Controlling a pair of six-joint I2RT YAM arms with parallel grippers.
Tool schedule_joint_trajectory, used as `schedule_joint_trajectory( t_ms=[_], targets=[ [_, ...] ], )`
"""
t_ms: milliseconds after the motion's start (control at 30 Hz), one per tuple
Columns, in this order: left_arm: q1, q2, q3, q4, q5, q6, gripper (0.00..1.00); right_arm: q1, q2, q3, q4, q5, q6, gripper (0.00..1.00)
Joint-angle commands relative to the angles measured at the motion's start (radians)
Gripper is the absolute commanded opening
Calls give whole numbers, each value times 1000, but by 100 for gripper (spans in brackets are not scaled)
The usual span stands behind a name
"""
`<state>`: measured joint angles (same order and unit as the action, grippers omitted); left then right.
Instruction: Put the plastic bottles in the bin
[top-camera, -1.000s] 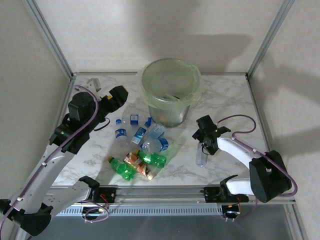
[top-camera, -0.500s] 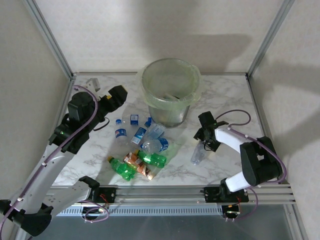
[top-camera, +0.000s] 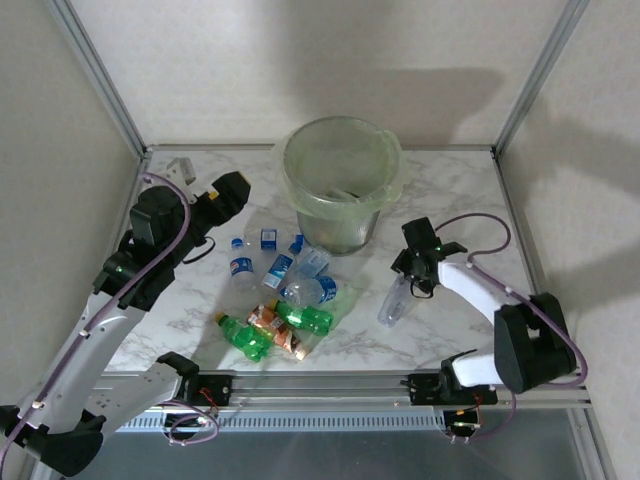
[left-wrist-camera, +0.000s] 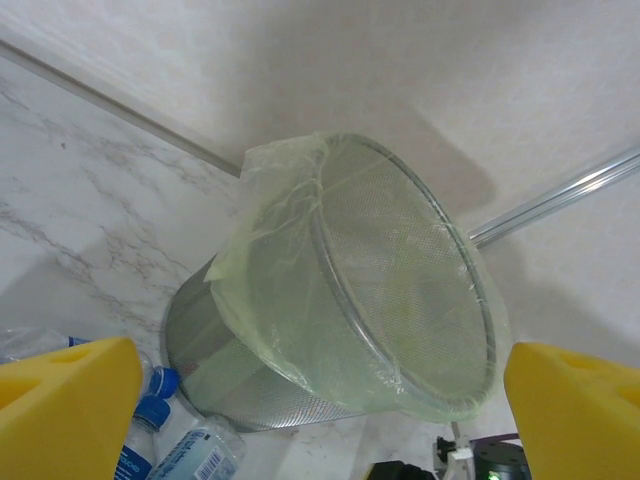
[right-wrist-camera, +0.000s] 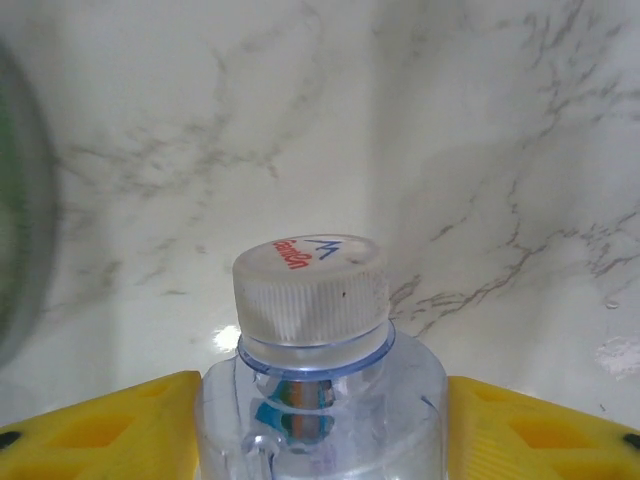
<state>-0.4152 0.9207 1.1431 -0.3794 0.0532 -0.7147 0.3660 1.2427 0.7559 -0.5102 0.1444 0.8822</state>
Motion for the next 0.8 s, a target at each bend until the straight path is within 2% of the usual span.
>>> schedule_joint_trajectory(
  t_ms=[0,233,533,767],
  targets=[
    [12,9,9,9,7,-3,93,-2,-78,-31,-36,-5,7,62],
    [12,39,23,27,32,-15,92,-4,-65,-12,-99,8,8,60],
    [12,35,24,19,26,-17,92,-3,-171,72,-177,19,6,60],
    [12,52,24,36,41,-20,92,-1,-298,241,-259,35,-49,60]
  ],
)
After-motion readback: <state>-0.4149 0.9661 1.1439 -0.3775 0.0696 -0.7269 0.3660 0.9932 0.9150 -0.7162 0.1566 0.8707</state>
